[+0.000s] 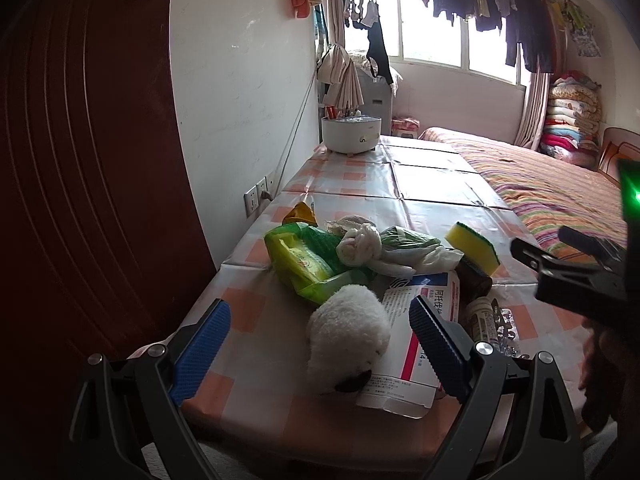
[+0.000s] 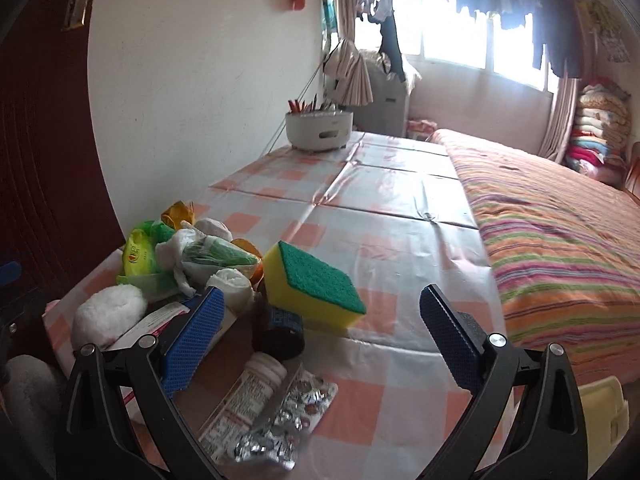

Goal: Collect trash
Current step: 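Reach the right tool to the yellow-green sponge and close on it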

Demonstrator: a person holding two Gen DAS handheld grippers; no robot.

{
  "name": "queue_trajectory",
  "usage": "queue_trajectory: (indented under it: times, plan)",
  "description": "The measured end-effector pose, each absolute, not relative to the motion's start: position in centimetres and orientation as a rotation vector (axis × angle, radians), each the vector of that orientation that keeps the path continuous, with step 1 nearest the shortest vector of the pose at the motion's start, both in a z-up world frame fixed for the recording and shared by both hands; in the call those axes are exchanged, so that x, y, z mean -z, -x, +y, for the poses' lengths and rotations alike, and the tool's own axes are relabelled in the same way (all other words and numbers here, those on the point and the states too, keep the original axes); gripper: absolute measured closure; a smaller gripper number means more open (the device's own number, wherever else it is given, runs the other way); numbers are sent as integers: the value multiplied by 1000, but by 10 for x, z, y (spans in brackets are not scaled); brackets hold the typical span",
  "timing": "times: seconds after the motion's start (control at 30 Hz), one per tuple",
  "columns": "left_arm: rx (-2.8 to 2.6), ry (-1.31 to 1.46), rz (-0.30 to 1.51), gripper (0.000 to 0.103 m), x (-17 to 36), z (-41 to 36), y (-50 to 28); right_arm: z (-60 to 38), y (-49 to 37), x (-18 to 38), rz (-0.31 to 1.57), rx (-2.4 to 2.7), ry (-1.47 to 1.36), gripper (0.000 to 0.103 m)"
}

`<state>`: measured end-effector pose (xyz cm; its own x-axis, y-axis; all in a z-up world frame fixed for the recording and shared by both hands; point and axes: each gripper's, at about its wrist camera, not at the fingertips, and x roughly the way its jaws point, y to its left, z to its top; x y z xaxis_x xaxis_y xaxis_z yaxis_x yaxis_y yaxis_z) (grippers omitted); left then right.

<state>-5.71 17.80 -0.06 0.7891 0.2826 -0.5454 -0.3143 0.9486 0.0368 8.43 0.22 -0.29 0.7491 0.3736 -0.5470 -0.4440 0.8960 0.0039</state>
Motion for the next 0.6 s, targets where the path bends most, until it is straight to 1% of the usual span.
queue_trajectory:
  times: [0.13,0.3,0.33,0.4,0.47,0.5,0.53,0.6]
  plan:
    - [-323,63,585,15,2,181,55,17,-110,9,609,-454,185,8]
    - [-328,63,591,15,3,184,53,33,-136,27,688,-479,250,18]
    - [-329,63,591,15,4,185,52,35,-141,31,704,-488,257,22]
    - [-335,66,592,15,5,188,51,39,-148,37,731,-502,264,28]
    - [-344,69,593,15,6,192,50,40,-154,42,757,-519,263,43]
    - [-348,71,594,15,6,193,50,38,-157,43,768,-542,238,48]
    - [-351,74,597,15,6,195,49,36,-160,43,779,-556,210,56]
    - [-357,77,599,15,8,196,49,34,-162,43,792,-552,202,58]
